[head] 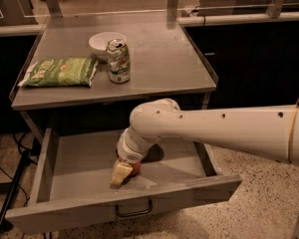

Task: Pick orange from top drawer and place on counter

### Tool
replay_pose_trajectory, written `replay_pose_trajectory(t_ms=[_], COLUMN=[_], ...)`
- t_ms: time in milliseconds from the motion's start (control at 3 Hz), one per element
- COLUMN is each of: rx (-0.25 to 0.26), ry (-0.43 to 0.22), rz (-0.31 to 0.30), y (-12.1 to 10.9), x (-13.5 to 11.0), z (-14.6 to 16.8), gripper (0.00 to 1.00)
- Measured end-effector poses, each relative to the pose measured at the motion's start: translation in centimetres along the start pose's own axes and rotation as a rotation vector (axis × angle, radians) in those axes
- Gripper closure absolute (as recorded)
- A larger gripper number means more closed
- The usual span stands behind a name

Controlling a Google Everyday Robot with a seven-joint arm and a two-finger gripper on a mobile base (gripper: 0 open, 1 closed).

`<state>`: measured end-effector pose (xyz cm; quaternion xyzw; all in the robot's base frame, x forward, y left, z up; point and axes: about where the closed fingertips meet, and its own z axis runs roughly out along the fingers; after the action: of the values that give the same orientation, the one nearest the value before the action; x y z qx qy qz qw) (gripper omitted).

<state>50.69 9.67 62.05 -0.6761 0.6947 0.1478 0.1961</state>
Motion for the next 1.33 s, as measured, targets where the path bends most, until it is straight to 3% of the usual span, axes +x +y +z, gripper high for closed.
replay_pose_trajectory(t_ms=[1000, 1333], rx=[0.000, -0.001], ry=[0.000, 0.001], rz=[0.000, 0.001], y=[0.00, 0.02], x=[0.00, 0.02], z=[0.00, 0.01], gripper=[0.96, 1.00])
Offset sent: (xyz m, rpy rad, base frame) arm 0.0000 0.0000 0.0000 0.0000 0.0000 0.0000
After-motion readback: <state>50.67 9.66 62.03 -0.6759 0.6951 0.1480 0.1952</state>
